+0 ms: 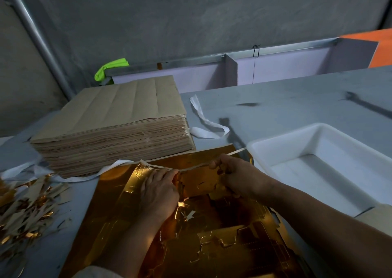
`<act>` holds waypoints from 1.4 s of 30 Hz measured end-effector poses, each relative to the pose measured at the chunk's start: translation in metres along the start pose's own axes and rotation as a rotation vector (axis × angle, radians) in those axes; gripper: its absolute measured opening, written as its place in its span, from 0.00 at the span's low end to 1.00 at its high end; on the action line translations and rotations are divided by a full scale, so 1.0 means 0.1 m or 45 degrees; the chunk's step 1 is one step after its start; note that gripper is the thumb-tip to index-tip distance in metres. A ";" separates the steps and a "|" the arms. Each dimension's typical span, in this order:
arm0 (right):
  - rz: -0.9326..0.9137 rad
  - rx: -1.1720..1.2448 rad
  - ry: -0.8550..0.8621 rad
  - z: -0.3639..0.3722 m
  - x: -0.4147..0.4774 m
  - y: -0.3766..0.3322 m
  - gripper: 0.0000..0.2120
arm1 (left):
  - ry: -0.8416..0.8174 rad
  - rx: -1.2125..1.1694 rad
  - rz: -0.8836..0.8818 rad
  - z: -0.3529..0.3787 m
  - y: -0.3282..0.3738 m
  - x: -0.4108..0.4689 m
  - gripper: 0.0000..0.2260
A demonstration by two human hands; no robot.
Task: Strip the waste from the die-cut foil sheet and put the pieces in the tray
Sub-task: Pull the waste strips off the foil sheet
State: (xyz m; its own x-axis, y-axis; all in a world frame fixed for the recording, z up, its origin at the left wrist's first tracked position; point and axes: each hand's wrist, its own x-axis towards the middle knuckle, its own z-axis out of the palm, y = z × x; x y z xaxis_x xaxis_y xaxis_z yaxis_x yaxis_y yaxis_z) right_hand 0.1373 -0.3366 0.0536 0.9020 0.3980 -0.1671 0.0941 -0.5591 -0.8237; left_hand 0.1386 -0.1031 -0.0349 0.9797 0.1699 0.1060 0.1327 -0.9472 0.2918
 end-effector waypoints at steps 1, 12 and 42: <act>0.013 0.023 0.015 0.00 0.01 0.01 0.14 | 0.003 0.003 0.001 0.00 0.00 0.00 0.22; -0.001 0.132 0.197 -0.04 0.02 0.04 0.10 | 0.033 0.015 0.007 0.05 -0.03 0.01 0.22; 0.059 0.227 0.291 -0.10 -0.03 -0.06 0.14 | 0.068 0.056 0.058 0.05 -0.05 0.00 0.23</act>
State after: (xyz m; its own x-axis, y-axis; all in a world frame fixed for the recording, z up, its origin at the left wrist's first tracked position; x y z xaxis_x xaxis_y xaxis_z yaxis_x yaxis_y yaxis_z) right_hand 0.1386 -0.3414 0.0638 0.9771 0.1896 -0.0970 -0.0067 -0.4278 -0.9038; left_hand 0.1383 -0.0998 -0.0409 0.9757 0.1395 0.1693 0.0957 -0.9651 0.2438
